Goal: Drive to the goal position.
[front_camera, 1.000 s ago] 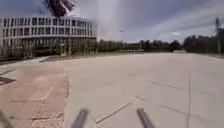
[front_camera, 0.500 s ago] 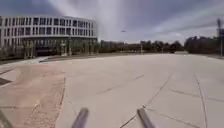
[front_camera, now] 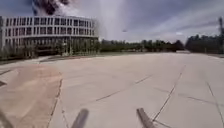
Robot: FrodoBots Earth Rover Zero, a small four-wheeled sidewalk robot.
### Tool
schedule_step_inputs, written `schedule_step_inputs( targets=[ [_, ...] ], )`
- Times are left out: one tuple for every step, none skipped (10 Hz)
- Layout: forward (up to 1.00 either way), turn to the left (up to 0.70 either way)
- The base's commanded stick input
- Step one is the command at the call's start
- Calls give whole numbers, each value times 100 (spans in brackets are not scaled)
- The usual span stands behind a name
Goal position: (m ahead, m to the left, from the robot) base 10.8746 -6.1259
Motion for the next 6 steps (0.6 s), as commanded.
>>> schedule_step_inputs(
  targets=[
    [50, 0],
    [50, -50],
    [50, -50],
    [50, -38],
    [50, 0],
    [50, 0]
  ],
)
